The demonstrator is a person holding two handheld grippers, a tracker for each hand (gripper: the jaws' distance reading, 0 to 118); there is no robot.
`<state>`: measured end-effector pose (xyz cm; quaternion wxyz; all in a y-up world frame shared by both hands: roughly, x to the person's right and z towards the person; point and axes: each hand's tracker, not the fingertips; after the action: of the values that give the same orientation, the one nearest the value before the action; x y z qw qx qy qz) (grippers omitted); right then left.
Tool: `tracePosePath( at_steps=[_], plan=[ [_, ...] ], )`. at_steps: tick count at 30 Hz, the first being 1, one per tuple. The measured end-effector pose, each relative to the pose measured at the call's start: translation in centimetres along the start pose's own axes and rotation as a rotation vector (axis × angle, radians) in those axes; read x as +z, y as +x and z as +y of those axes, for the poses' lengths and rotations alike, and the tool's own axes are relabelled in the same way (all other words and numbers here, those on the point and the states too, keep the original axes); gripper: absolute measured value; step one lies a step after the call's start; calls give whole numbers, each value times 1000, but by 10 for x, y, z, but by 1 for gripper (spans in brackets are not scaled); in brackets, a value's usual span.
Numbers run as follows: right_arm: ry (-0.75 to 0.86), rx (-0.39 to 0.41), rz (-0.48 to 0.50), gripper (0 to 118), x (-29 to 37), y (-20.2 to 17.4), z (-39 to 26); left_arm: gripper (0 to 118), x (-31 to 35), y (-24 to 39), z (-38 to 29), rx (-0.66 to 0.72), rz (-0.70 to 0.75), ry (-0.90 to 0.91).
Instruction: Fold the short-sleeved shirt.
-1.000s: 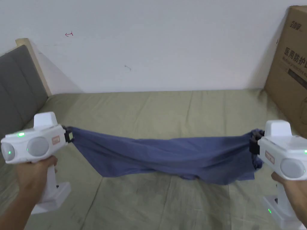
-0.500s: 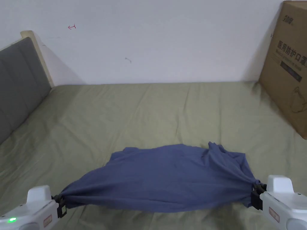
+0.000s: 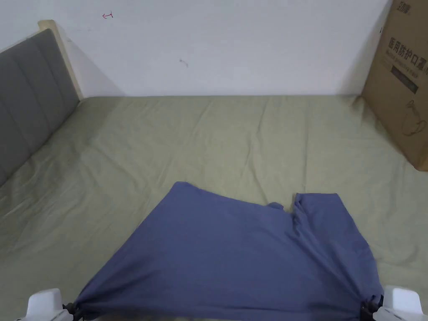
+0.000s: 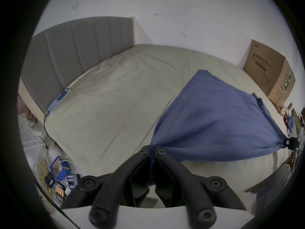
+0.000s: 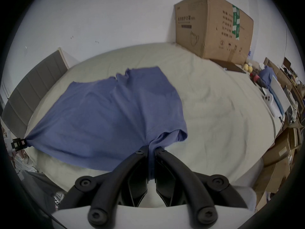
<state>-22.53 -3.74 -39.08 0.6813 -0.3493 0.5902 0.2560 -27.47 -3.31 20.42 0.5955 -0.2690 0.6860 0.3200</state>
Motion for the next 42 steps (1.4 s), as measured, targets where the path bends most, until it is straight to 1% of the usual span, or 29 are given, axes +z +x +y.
tracePosePath(
  at_steps=[4,5,6,8,10,11,12,13,14,15,16,17,20,25,27,28,29,30,31,32,33,34,35,37,42],
  plan=[
    [-119,15,-29,4,-23,-3,-12,1,-15,5,-8,-23,40,-90],
    [-133,20,-34,4,-27,-3,-13,1,-3,18,-4,-22,45,-99],
    [-147,23,-35,4,-32,-3,-14,1,-6,20,-3,-19,48,-127],
    [-145,17,-48,5,-35,-3,-11,2,-14,21,-1,-26,57,-173],
    [-128,15,-49,9,-28,-3,-2,3,-14,22,1,-31,60,-158],
    [-105,21,-56,9,-9,-19,4,3,-10,23,6,-27,56,-146],
    [-76,44,-60,20,-2,-22,10,13,-5,25,13,-20,51,-136],
    [-32,56,-42,45,8,-25,20,35,0,24,17,6,31,-108],
    [8,60,-35,67,15,-27,28,62,6,26,25,20,8,-82],
    [60,63,-23,81,29,-33,40,88,14,29,35,43,-22,-44],
    [118,67,-11,85,41,-37,52,109,25,34,45,58,-53,9],
    [175,69,-3,86,54,-42,65,114,34,43,55,71,-79,85],
    [342,75,-8,85,89,-55,96,114,67,64,88,65,-145,247],
    [572,68,-4,85,139,-72,124,113,115,109,123,36,-171,530],
    [633,71,-10,85,151,-76,127,110,128,122,130,-7,-170,630],
    [665,74,-22,82,156,-79,128,105,131,130,131,-34,-160,674],
    [691,88,-28,79,160,-81,127,97,133,137,132,-60,-156,704],
    [709,94,-35,76,163,-83,127,84,136,141,132,-64,-147,722],
    [725,99,-54,66,165,-84,126,59,138,146,131,-74,-148,742],
    [735,105,-64,50,167,-86,125,32,139,150,130,-77,-147,749],
    [746,110,-69,29,168,-86,124,4,129,149,127,-80,-148,757],
    [754,112,-75,0,169,-87,122,0,128,152,127,-85,-147,757],
    [760,119,-91,0,168,-86,123,0,127,155,126,-91,-133,748],
    [763,124,-91,0,167,-84,122,0,125,165,128,-125,-196,712],
    [753,129,-97,0,157,-77,127,0,108,173,139,-146,-190,655]
  ],
)
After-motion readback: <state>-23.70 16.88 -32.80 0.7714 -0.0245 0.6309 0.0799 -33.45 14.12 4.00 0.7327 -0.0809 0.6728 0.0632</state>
